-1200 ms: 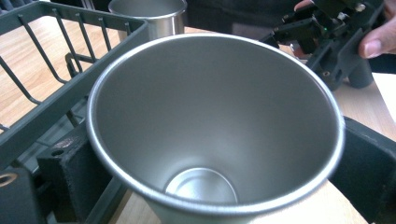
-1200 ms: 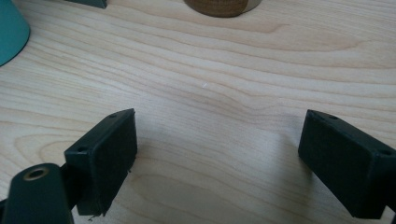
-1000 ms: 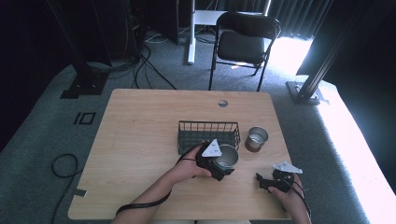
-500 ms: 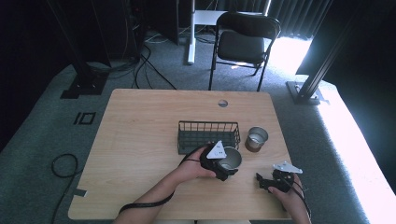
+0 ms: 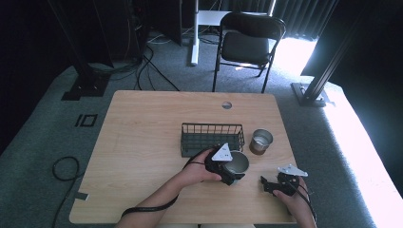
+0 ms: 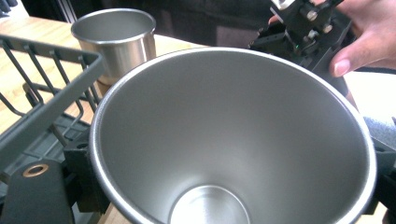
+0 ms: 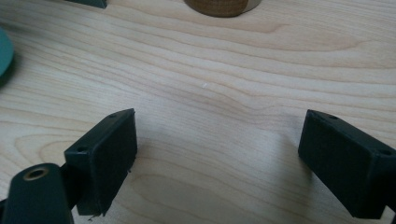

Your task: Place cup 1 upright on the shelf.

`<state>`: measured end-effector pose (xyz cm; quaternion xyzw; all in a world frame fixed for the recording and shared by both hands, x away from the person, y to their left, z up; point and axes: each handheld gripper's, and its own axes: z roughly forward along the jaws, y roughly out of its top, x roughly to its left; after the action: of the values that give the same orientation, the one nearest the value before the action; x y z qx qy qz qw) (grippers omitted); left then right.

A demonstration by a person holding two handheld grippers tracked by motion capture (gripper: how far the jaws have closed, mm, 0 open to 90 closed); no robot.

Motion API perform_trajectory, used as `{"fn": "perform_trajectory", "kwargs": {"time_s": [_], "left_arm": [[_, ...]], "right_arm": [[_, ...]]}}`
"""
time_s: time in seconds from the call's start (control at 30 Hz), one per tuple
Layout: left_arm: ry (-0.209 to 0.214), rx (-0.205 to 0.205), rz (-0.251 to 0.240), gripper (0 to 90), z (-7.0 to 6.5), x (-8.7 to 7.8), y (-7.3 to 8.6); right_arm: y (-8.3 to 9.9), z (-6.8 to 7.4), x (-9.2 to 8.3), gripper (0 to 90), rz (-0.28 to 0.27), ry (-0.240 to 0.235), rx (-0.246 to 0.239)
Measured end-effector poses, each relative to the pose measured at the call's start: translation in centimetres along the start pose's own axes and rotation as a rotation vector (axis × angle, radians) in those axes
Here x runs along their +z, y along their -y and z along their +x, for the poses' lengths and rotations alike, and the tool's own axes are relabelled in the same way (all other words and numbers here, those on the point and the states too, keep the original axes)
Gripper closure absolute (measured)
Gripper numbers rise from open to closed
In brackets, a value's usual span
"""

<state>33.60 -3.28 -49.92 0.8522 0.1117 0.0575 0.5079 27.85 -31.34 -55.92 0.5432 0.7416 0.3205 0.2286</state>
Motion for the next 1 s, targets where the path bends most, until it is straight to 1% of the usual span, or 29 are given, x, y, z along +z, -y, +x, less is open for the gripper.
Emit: {"fn": "perform_trajectory", "kwargs": {"time_s": [0.1, 0.2, 0.27, 0.33, 0.5, 0.6, 0.67, 0.73, 0.87, 1.0], "left_arm": [[0.008, 0.005, -0.007, 13.6, -0.2, -0.3, -0.4], [0.005, 0.015, -0.018, 13.6, -0.4, -0.6, -0.8], [0.007, 0.008, -0.026, 13.6, -0.4, -0.8, -1.1], [0.001, 0.015, -0.03, 13.6, -0.4, -1.1, -1.4], [0.001, 0.006, -0.051, 13.6, -0.3, -2.1, -2.3], [-0.007, 0.008, -0.068, 13.6, -0.2, -2.8, -3.0], [-0.009, 0.0, -0.083, 13.6, -0.1, -3.3, -3.4], [-0.014, 0.002, -0.091, 13.6, 0.0, -3.7, -3.7], [-0.033, 0.006, -0.094, 13.6, 0.2, -4.3, -4.2], [-0.035, 0.005, -0.106, 13.6, 0.4, -4.9, -4.7]], "right_arm": [[0.0, 0.0, 0.0, 11.2, -0.001, 0.001, -0.001], [0.0, 0.0, 0.0, 11.2, 0.0, 0.0, 0.002], [0.0, 0.0, 0.0, 11.2, 0.0, 0.0, 0.001], [0.0, 0.0, 0.0, 11.2, -0.001, 0.001, -0.001], [0.0, 0.0, 0.0, 11.2, 0.0, 0.0, 0.001], [0.0, 0.0, 0.0, 11.2, 0.0, 0.0, 0.0], [0.0, 0.0, 0.0, 11.2, 0.0, 0.0, 0.0], [0.0, 0.0, 0.0, 11.2, 0.0, 0.0, 0.001], [0.0, 0.0, 0.0, 11.2, 0.0, 0.0, 0.001], [0.0, 0.0, 0.0, 11.1, -0.001, 0.001, 0.0]]}}
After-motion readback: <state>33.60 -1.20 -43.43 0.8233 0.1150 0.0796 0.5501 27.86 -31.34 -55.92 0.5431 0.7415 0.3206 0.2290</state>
